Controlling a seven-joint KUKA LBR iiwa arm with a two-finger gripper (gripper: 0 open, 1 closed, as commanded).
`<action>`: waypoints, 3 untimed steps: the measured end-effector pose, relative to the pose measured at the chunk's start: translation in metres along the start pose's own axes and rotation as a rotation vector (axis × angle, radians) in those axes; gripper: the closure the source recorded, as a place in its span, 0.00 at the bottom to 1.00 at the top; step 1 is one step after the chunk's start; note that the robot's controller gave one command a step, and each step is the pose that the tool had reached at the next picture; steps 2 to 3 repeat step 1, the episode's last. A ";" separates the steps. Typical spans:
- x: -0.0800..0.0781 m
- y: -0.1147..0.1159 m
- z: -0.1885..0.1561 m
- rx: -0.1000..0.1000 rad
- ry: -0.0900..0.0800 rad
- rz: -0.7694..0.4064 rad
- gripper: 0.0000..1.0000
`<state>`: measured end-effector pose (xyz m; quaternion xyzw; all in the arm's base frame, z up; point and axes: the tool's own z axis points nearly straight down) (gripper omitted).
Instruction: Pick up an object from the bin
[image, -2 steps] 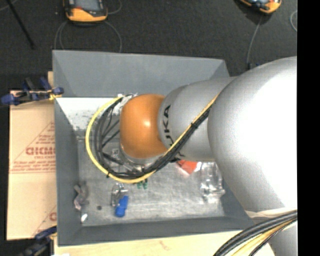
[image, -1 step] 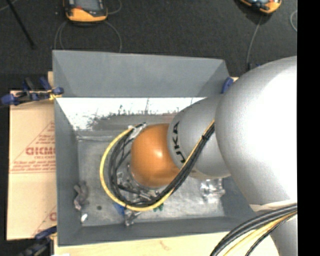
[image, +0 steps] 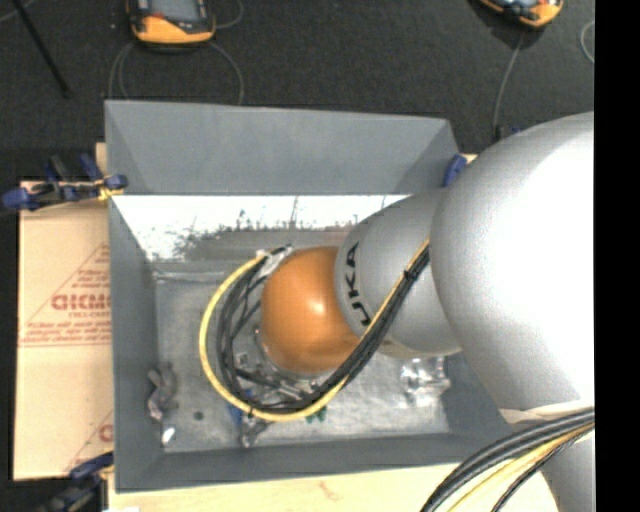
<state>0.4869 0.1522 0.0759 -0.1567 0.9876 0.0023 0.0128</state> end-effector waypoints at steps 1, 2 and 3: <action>-0.011 0.003 -0.152 0.000 0.014 -0.134 1.00; -0.011 0.003 -0.152 0.000 0.014 -0.134 1.00; -0.011 0.003 -0.152 0.000 0.014 -0.134 1.00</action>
Offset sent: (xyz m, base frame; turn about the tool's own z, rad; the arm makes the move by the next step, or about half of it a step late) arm 0.0032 0.0053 0.1467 -0.1352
